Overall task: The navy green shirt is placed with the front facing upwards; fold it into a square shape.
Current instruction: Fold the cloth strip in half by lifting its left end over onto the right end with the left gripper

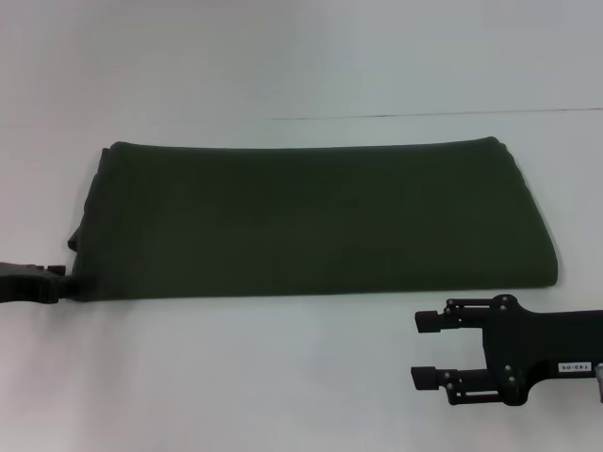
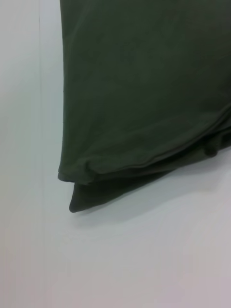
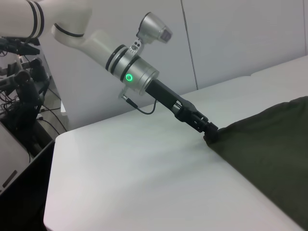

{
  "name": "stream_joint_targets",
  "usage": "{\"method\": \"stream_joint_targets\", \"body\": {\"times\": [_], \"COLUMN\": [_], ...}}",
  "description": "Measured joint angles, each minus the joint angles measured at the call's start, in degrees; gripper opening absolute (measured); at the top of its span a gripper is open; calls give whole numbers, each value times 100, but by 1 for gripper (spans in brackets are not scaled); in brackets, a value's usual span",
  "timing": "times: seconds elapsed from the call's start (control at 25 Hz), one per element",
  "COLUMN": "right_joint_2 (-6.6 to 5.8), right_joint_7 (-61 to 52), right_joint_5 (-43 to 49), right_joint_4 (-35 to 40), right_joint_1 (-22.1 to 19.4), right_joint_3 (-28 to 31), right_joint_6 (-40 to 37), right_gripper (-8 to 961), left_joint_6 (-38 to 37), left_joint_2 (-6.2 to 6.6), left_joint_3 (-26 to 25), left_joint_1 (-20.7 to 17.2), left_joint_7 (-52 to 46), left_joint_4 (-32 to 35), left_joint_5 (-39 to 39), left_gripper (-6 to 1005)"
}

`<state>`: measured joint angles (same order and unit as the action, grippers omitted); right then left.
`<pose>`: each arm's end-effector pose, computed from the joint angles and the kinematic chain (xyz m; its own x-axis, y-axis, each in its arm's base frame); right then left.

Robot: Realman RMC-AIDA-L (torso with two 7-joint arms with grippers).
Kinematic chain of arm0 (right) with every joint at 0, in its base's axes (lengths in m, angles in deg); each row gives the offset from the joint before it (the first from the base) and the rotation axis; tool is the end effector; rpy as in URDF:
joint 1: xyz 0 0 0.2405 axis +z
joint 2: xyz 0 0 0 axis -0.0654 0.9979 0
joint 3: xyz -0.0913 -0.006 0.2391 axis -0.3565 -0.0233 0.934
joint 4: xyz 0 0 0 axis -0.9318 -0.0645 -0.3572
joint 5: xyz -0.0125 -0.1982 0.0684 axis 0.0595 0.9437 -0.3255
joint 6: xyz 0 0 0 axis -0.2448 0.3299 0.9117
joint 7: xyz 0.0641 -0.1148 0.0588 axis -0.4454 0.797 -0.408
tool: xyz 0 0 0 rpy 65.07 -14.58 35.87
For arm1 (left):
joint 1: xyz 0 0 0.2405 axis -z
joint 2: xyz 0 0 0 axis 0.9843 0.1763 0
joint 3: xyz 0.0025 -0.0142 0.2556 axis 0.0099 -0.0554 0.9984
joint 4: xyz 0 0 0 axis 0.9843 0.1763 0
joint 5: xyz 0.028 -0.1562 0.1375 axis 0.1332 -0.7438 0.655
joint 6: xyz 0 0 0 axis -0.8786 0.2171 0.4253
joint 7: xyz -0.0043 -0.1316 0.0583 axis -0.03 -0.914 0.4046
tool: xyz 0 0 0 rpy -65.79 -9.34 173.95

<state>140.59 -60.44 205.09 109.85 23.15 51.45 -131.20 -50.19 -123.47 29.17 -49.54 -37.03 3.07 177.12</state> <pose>0.2733 0.2872 -0.0026 0.8475 -0.2983 -0.4391 -0.3434 -0.9389 -0.0250 -0.3420 0.3528 0.0444 0.5726 0.7340 0.3652 0.7981 -0.3972 -0.4530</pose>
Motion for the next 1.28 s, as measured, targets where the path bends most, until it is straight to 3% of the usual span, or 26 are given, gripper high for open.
{"method": "stream_joint_targets", "body": {"times": [0.32,0.56,1.0,1.28], "right_joint_2": [-4,-4,-21,-21], "right_joint_7": [-68,-152,-156,-154], "right_joint_5": [6,13,16,16], "right_joint_4": [0,0,0,26], "right_joint_1": [54,87,104,105], "right_joint_3": [-7,-19,-94,-94], "right_joint_6": [22,79,147,148], "right_gripper": [743,733,691,636], "left_joint_6": [13,22,84,57], "left_joint_2": [-4,-44,-69,-47], "left_joint_3": [-15,7,39,5], "left_joint_1": [-41,-50,-39,-28], "left_joint_7": [-41,-109,-184,-147], "left_joint_4": [124,76,-15,-17], "left_joint_5": [44,48,86,88], "left_gripper": [589,689,679,486]}}
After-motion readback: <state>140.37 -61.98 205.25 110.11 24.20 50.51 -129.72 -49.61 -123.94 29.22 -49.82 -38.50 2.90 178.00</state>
